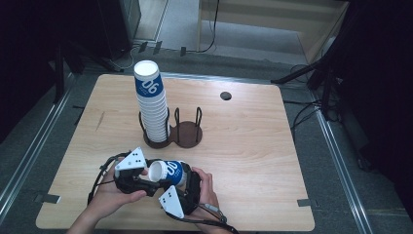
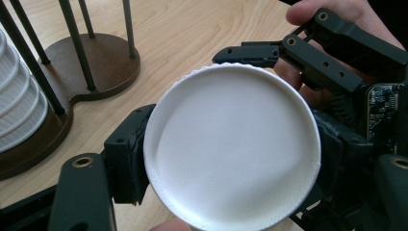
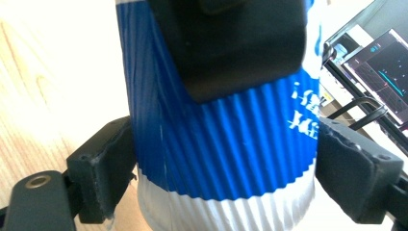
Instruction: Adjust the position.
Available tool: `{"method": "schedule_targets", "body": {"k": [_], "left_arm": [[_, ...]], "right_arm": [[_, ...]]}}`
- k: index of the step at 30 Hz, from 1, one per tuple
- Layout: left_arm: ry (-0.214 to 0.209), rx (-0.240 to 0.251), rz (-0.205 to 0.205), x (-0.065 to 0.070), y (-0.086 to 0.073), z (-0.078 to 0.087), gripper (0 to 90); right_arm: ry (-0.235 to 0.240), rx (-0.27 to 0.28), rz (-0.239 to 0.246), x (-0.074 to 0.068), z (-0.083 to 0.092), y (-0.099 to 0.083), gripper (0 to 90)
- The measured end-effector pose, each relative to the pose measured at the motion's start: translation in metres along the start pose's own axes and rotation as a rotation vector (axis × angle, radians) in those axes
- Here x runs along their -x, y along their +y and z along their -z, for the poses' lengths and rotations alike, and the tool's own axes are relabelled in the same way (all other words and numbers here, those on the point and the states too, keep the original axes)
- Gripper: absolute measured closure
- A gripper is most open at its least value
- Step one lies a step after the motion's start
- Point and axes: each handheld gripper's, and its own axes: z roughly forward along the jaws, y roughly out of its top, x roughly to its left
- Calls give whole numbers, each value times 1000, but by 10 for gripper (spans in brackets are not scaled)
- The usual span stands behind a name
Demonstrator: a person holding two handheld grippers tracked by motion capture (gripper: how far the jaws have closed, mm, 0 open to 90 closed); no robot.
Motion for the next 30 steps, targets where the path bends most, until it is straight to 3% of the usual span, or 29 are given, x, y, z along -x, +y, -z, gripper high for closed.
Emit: {"method": "schedule_targets", "body": {"k": [6, 11, 20, 22, 24, 27, 30], "left_arm": [[-16, 12, 23, -4, 0, 1, 278], [-5, 27, 25, -7, -1, 2, 278], [-3, 113, 43, -15, -3, 10, 277], [13, 117, 50, -16, -4, 11, 277], [-4, 110, 63, -18, -4, 11, 277], [35, 122, 54, -18, -6, 12, 277], [48, 148, 73, -20, -7, 13, 277]], "right_arm": [[12, 6, -15, 0, 1, 1, 73], [8, 12, -14, 2, 3, 2, 71], [-12, 10, -27, 8, 4, 3, 71], [-17, 13, -30, 10, 5, 4, 71], [-17, 14, -34, 11, 6, 4, 71], [-23, 19, -37, 14, 7, 5, 72], [-26, 22, -44, 16, 8, 6, 72]]}}
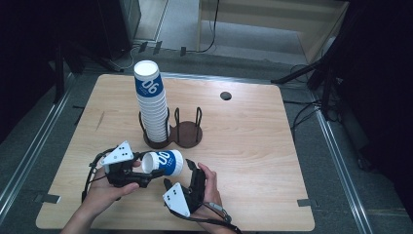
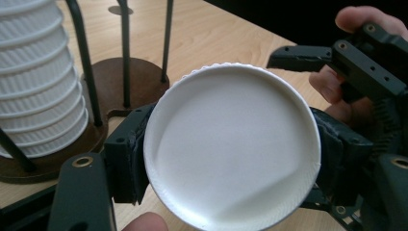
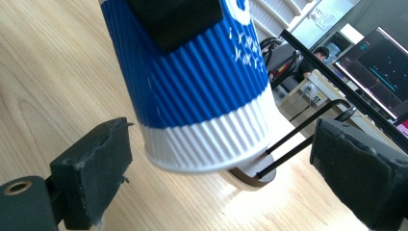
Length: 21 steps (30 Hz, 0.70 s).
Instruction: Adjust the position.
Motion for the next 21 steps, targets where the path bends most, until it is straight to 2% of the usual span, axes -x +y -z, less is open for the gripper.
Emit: {"method": "schedule_targets", "body": {"k": [12, 18, 21], "left_arm": [[50, 103, -1, -4, -4, 2, 277], [72, 177, 21, -4, -3, 6, 277], [83, 202, 12, -5, -3, 7, 277]], "right_arm": [[19, 11, -73, 7, 3, 1, 75], [28, 9, -153, 14, 4, 0, 75], [25, 10, -184, 18, 4, 0, 73]]}}
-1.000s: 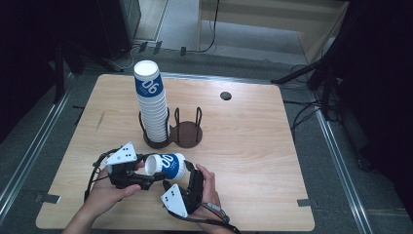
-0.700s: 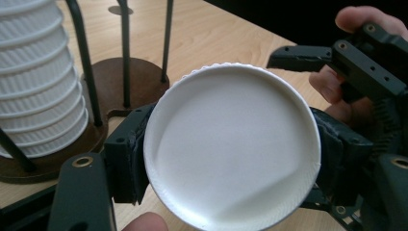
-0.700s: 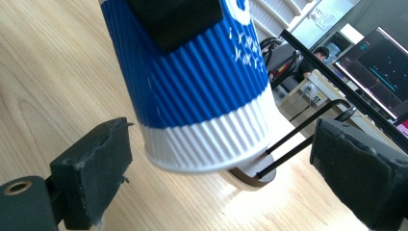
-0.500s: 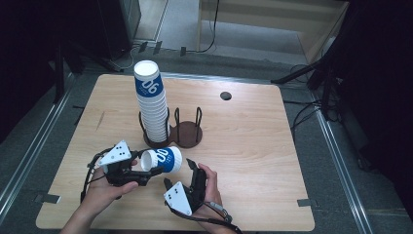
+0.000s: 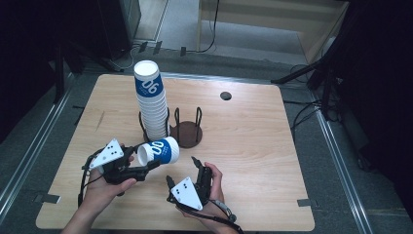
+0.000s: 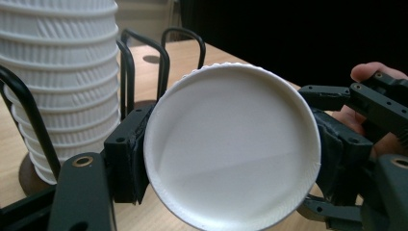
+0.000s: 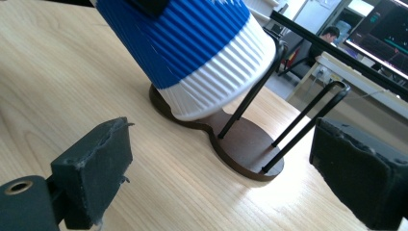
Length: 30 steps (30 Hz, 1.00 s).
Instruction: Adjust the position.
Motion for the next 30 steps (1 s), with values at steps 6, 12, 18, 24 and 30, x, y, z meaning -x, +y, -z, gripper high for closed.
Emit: {"method": "schedule_targets", "body": {"k": [6, 12, 18, 24, 30], "left_arm": [[13, 45, 1, -1, 0, 2, 277], [23, 65, 9, -3, -1, 3, 277], [30, 69, 5, -2, -1, 2, 277], [31, 90, 3, -2, -2, 2, 277], [38, 112, -4, 0, -2, 1, 277]], "right_arm": [[-11, -20, -30, 2, -3, -2, 68], [-3, -16, -69, 5, -2, -2, 92], [-16, -16, -112, 12, -1, -1, 111], [10, -42, -216, 17, -2, -1, 149], [72, -74, -343, 18, -2, 1, 60]]}}
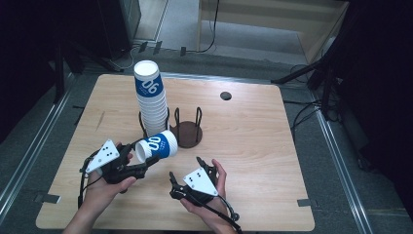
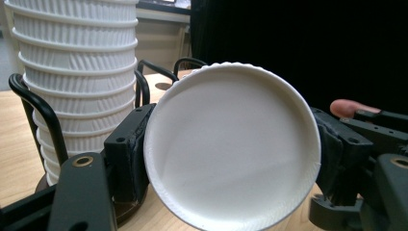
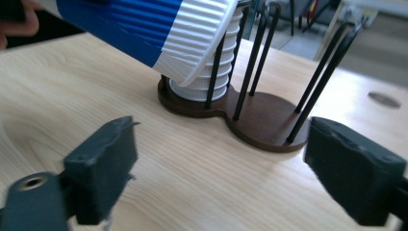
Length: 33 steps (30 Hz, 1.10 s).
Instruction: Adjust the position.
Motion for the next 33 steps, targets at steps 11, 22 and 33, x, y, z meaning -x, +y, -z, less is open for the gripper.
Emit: {"method": "schedule_targets", "body": {"k": [11, 22, 33], "left_arm": [[14, 44, 2, 0, 0, 0, 278], [29, 64, -35, 6, -6, -7, 279], [52, 98, -33, 9, -9, -11, 279]], "right_arm": [[-20, 29, -321, 17, 3, 12, 38], [-51, 113, -560, 10, 2, 24, 41], [-42, 143, -802, 3, 3, 28, 43]]}}
